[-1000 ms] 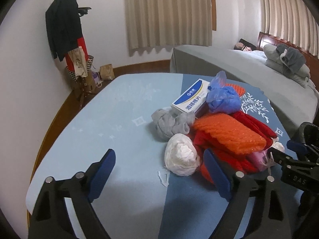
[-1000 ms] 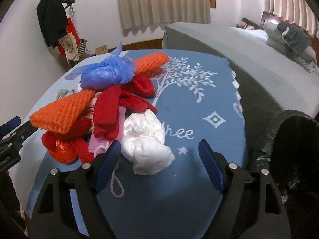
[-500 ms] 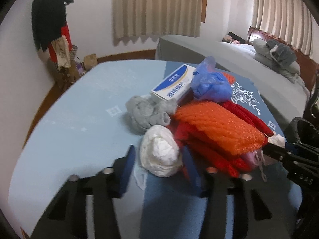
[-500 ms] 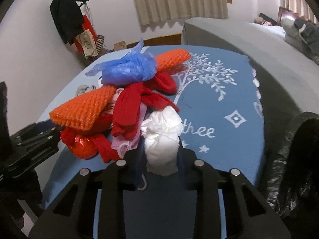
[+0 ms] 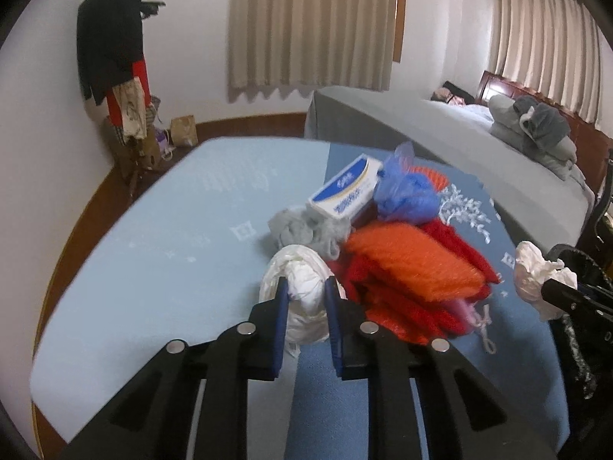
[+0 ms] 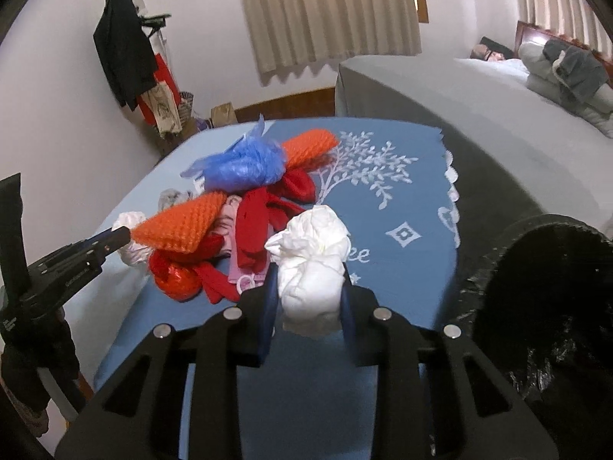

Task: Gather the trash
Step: 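Carry the white tissue ball over the bin and open the right tool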

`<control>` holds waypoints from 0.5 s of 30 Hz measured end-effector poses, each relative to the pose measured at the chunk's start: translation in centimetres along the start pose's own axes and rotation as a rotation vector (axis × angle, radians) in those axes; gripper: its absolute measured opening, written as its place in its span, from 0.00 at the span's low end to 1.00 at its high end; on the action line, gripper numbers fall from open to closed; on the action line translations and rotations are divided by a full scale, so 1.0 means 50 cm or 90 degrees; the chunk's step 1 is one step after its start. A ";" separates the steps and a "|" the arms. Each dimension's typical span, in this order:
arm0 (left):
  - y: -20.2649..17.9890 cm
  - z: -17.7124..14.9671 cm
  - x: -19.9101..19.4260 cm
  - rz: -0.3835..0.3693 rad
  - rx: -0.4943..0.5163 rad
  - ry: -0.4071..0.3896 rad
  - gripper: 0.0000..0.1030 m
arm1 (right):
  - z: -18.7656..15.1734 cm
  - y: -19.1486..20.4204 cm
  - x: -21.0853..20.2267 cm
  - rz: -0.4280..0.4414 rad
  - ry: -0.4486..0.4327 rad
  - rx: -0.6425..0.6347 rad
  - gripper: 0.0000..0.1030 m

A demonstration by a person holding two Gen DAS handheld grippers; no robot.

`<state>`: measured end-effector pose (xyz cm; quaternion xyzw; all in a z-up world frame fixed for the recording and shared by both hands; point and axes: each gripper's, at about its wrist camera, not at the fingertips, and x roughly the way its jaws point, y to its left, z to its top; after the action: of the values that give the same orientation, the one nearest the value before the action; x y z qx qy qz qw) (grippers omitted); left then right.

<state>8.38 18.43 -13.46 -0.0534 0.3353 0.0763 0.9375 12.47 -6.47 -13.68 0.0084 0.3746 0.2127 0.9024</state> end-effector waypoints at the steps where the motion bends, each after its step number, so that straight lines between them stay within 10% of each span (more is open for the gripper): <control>1: -0.005 0.005 -0.012 -0.003 0.003 -0.008 0.19 | 0.002 -0.001 -0.009 0.000 -0.006 0.001 0.28; 15: -0.209 0.046 -0.102 -0.174 0.089 -0.053 0.19 | -0.017 -0.121 -0.176 -0.092 -0.078 0.064 0.28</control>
<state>7.78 7.97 -7.92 -0.0300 0.2904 -0.0732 0.9536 8.65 -15.55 -9.43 0.0394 0.3286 0.1268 0.9351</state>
